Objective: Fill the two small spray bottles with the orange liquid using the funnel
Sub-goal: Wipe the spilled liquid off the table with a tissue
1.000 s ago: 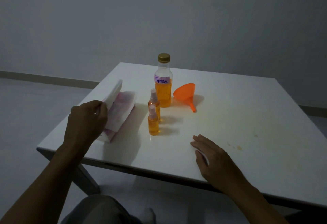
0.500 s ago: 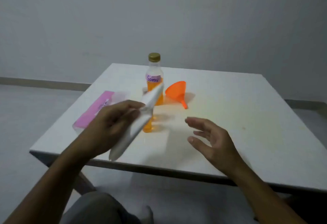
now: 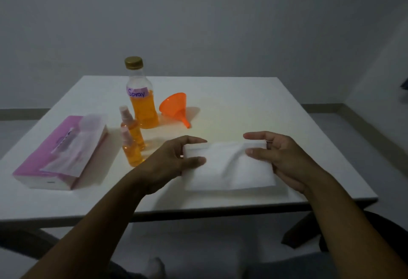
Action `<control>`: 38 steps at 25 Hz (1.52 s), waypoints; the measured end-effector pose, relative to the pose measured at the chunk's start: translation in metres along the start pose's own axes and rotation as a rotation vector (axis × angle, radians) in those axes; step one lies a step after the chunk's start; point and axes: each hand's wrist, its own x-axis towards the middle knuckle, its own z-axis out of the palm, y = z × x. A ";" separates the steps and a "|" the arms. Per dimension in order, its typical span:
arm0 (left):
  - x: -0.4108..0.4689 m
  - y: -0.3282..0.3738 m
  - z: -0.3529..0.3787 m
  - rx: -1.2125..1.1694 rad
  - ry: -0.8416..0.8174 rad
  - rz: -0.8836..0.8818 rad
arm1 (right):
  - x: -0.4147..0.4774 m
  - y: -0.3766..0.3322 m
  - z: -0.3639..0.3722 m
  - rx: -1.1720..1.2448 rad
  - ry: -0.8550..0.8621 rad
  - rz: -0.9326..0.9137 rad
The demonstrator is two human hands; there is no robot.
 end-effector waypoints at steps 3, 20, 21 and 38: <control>0.036 -0.019 0.015 0.175 0.180 0.067 | 0.012 0.017 -0.013 -0.314 0.169 -0.012; 0.017 -0.071 0.005 0.838 0.325 0.346 | 0.056 0.082 -0.021 -1.441 -0.026 -0.459; 0.019 -0.072 0.008 0.856 0.346 0.349 | 0.057 0.084 -0.041 -1.485 0.082 -0.374; 0.024 -0.082 -0.014 1.168 0.351 0.259 | 0.084 0.076 0.044 -0.924 -0.214 -0.569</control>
